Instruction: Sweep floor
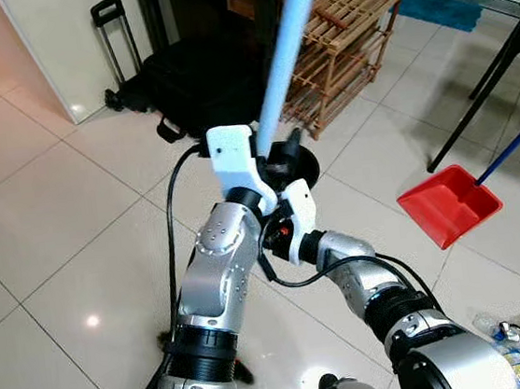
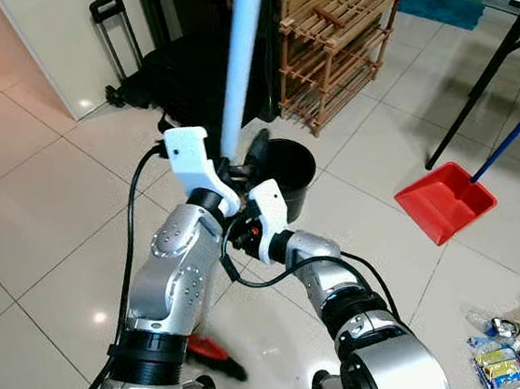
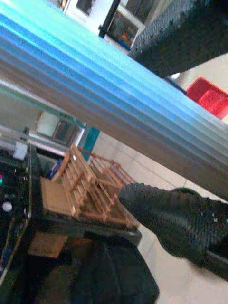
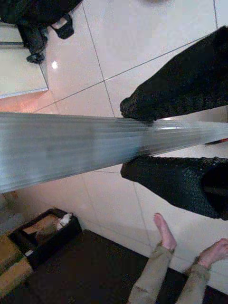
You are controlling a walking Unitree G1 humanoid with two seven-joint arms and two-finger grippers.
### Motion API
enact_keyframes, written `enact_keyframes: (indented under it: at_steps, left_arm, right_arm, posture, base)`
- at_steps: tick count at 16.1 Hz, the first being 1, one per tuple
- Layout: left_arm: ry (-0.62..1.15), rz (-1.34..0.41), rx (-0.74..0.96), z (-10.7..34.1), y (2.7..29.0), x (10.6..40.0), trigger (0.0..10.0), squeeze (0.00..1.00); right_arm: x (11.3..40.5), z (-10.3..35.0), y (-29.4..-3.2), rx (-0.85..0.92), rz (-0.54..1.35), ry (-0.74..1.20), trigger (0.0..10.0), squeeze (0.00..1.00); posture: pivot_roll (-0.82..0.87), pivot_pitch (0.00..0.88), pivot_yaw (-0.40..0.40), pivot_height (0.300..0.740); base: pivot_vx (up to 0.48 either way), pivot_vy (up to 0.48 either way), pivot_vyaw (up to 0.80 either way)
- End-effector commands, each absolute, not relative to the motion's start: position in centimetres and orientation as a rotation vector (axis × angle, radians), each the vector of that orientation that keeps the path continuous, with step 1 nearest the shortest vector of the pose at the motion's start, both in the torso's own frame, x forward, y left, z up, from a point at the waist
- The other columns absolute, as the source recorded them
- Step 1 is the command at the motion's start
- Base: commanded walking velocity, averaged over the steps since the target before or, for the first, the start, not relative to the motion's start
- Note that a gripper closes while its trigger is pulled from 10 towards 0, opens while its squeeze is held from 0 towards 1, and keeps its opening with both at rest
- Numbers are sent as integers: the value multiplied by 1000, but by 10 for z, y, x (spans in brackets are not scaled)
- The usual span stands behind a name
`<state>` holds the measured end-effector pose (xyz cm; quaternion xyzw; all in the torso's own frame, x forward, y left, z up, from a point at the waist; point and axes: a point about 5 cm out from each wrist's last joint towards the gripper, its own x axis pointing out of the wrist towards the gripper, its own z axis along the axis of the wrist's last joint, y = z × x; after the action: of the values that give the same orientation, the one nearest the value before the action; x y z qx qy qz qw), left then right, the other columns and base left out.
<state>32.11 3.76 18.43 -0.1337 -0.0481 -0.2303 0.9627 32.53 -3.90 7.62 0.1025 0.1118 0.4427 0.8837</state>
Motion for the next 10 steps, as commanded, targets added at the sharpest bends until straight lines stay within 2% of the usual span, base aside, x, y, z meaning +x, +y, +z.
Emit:
enact_keyframes:
  at_steps: [1, 4, 5, 7, 10]
  left_arm:
    - [-135, -548, -271, 195, 20, 315, 10000, 1000]
    - [-157, -615, -268, 199, 13, 310, 10000, 1000]
    - [-159, -670, -257, 200, 8, 305, 10000, 0]
    - [-144, -787, -215, 198, -1, 295, 10000, 0]
    - [-144, -787, -215, 198, -1, 295, 10000, 0]
  right_arm:
    - [321, 74, -33, 207, 944, 236, 10000, 0]
    - [318, 65, -32, 179, 925, 272, 10000, 0]
    - [317, 63, -32, 173, 918, 283, 10000, 0]
    - [316, 62, -30, 167, 917, 291, 10000, 0]
    - [316, 62, -30, 167, 917, 291, 10000, 0]
  posture:
    - [82, 153, -9, 740]
    - [82, 152, -8, 740]
    - [80, 150, -7, 740]
    - [82, 151, -7, 740]
    - [82, 151, -7, 740]
  base:
    - [0, 0, 0]
    - [0, 0, 0]
    - [0, 0, 0]
    - [0, 0, 0]
    - [0, 0, 0]
